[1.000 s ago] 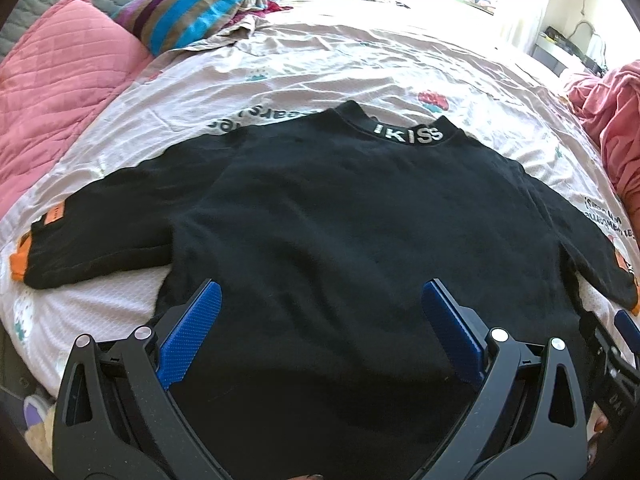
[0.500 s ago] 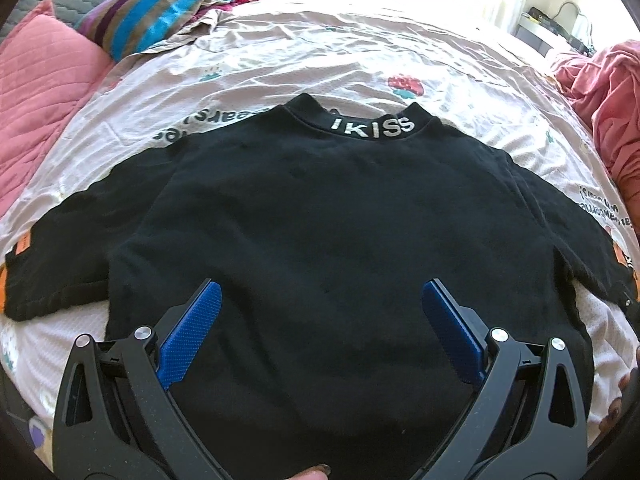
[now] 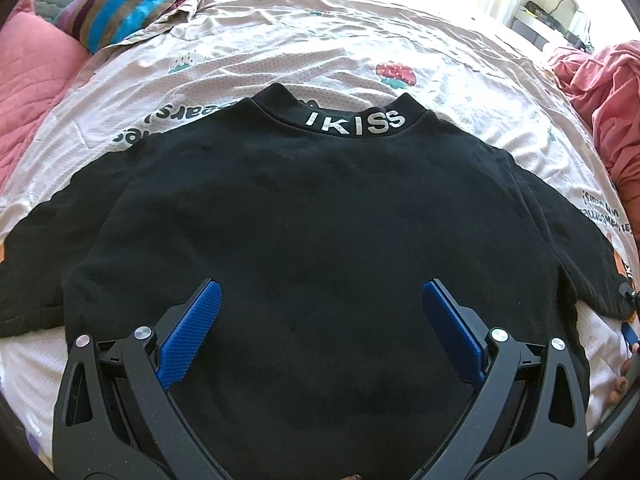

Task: Fold small clothes
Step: 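Reach the right gripper to an orange sleeve cuff and grasp it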

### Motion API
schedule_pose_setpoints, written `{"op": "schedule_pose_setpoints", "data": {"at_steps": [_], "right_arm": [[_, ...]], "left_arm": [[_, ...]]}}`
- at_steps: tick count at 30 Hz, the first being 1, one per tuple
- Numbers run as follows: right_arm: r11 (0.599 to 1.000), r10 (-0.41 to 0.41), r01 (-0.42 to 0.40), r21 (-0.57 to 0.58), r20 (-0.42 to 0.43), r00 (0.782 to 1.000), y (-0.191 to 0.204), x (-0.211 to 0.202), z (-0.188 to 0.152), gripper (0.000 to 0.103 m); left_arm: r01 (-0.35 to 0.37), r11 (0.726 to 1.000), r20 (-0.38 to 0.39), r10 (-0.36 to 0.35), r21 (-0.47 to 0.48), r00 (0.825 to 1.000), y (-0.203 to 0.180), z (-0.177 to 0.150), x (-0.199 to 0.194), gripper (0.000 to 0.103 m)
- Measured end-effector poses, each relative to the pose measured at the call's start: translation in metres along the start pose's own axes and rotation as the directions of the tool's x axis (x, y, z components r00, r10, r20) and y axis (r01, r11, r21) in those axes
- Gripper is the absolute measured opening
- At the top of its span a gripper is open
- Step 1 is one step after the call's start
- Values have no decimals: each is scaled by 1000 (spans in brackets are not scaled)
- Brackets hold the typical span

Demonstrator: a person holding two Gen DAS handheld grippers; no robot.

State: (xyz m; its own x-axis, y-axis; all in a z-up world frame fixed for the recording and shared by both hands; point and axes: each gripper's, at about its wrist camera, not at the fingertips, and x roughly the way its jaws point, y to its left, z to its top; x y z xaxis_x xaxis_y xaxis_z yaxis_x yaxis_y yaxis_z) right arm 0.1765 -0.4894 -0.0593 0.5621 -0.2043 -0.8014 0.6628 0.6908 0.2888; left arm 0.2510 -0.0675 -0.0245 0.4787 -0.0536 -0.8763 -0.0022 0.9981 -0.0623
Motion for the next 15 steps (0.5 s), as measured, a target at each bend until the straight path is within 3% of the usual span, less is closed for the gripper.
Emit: {"op": "schedule_pose_setpoints", "data": {"at_steps": [5, 6, 7, 9, 10, 12, 15], "right_arm": [[992, 69, -73, 105, 33, 997, -15, 6, 17, 98], [989, 79, -83, 118, 42, 996, -16, 6, 19, 94], [987, 81, -88, 135, 57, 995, -19, 6, 21, 88], [981, 74, -87, 172, 81, 994, -25, 8, 25, 61], [976, 80, -97, 195, 94, 992, -29, 8, 25, 54], [960, 117, -145, 238, 128, 985, -36, 8, 24, 25], [949, 175, -207, 238, 151, 973, -35, 5, 22, 16]], "left_arm": [[11, 1000, -3, -11, -24, 1000, 3, 3, 4, 94], [12, 1000, -2, -12, -28, 1000, 4, 4, 4, 94], [11, 999, 0, -11, -30, 1000, 4, 4, 4, 94], [6, 999, 6, -5, -40, 1000, 7, 5, 2, 95], [7, 999, 8, -7, -53, 1000, 9, 5, 1, 94], [21, 997, 16, -20, -73, 1000, 14, 6, -1, 94], [33, 994, 31, -30, -104, 999, 20, 8, -6, 94]]}}
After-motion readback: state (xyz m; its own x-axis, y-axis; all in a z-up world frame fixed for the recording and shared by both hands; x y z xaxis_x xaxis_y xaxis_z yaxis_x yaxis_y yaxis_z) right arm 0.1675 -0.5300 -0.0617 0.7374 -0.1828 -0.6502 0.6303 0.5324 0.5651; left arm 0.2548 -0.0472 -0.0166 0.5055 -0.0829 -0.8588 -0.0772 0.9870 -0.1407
